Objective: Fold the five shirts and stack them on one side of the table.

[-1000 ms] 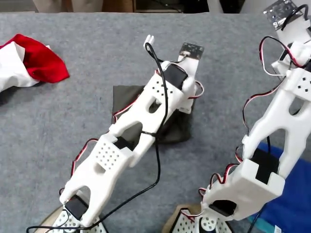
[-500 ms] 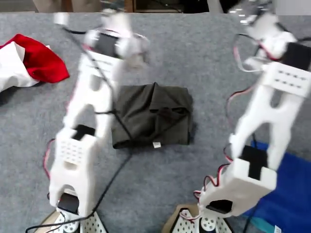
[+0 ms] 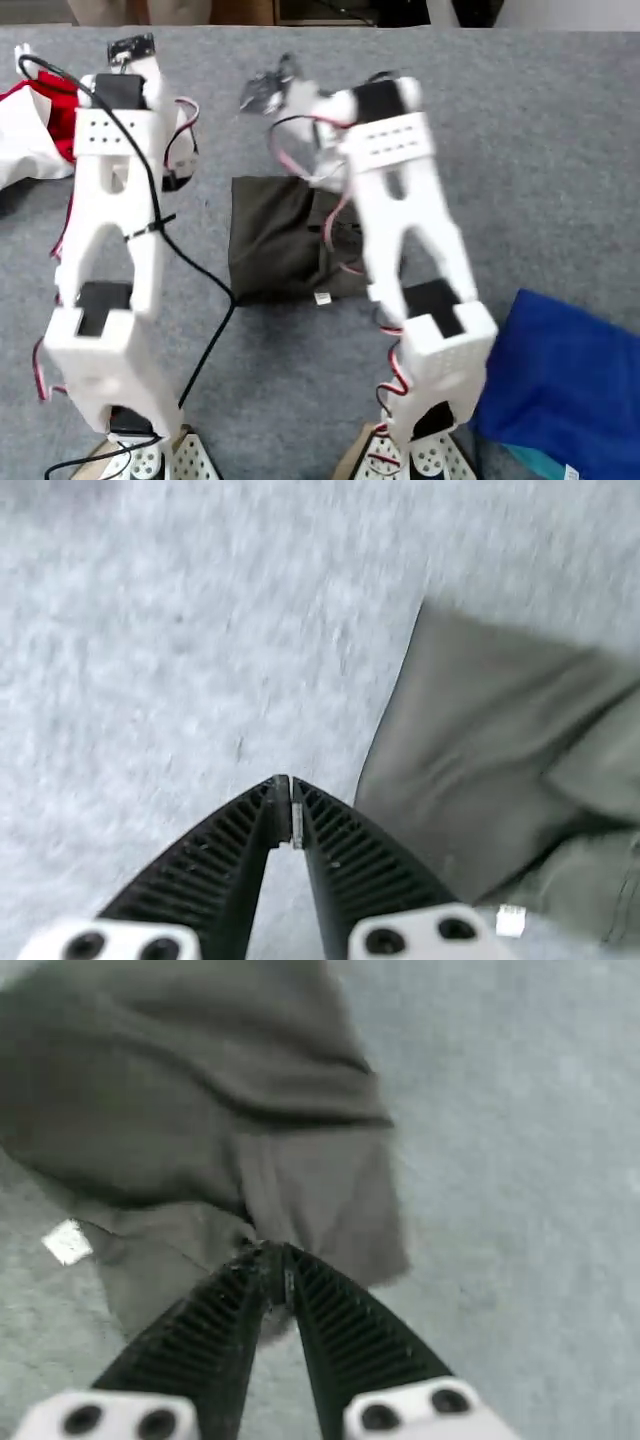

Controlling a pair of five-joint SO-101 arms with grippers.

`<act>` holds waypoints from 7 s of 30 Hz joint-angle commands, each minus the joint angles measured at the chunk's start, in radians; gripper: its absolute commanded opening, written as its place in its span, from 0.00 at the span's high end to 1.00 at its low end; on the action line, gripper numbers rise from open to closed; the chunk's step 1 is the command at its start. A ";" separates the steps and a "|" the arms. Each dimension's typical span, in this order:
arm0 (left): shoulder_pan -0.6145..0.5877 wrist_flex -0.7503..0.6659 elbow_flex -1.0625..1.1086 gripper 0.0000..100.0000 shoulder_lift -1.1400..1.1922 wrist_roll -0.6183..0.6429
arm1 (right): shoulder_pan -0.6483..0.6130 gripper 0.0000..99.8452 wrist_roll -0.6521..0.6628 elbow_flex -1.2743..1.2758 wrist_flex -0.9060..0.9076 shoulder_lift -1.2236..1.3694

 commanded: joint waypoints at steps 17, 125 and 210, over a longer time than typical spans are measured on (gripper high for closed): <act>-0.072 -0.155 0.652 0.98 -0.437 -0.181 | -0.116 0.99 -0.110 0.001 -0.026 0.288; -0.146 -0.224 0.833 0.98 -0.516 -0.236 | 0.094 0.99 0.035 -0.645 0.140 0.621; 0.502 -0.457 0.786 0.98 -0.274 0.031 | 0.257 0.99 -0.115 -1.026 0.140 0.748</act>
